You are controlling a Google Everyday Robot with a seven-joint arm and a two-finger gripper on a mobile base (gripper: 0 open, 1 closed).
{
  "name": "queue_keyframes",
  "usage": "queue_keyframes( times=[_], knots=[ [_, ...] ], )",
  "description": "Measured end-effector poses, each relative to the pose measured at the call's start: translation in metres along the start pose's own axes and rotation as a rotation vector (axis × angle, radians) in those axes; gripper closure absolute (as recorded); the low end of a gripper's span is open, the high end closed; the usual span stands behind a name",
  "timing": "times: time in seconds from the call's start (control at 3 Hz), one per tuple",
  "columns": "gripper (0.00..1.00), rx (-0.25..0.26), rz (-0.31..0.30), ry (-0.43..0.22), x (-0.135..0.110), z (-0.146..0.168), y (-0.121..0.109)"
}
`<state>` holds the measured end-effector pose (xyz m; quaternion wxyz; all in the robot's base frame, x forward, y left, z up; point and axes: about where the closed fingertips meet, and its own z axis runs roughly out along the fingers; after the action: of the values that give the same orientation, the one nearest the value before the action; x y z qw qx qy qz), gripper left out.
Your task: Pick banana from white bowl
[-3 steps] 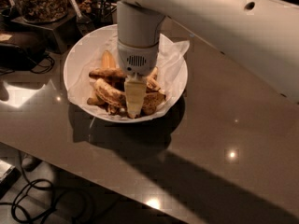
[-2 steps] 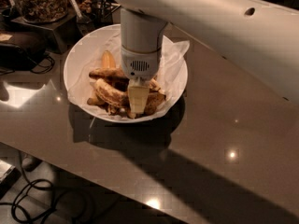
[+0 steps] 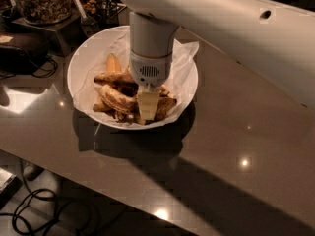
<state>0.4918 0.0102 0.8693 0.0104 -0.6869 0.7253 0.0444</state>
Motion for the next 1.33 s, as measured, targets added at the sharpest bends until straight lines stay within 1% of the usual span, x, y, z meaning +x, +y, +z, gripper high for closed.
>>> queue_keyframes(
  times=[0.33, 0.67, 1.0, 1.33],
  knots=[
    [1.00, 0.035, 0.006, -0.038, 0.005, -0.013, 0.006],
    [1.00, 0.075, 0.004, -0.064, 0.012, -0.031, 0.018],
    [1.00, 0.120, -0.034, -0.101, 0.015, -0.049, 0.032],
    [1.00, 0.139, -0.036, -0.086, 0.012, -0.055, 0.032]
  ],
)
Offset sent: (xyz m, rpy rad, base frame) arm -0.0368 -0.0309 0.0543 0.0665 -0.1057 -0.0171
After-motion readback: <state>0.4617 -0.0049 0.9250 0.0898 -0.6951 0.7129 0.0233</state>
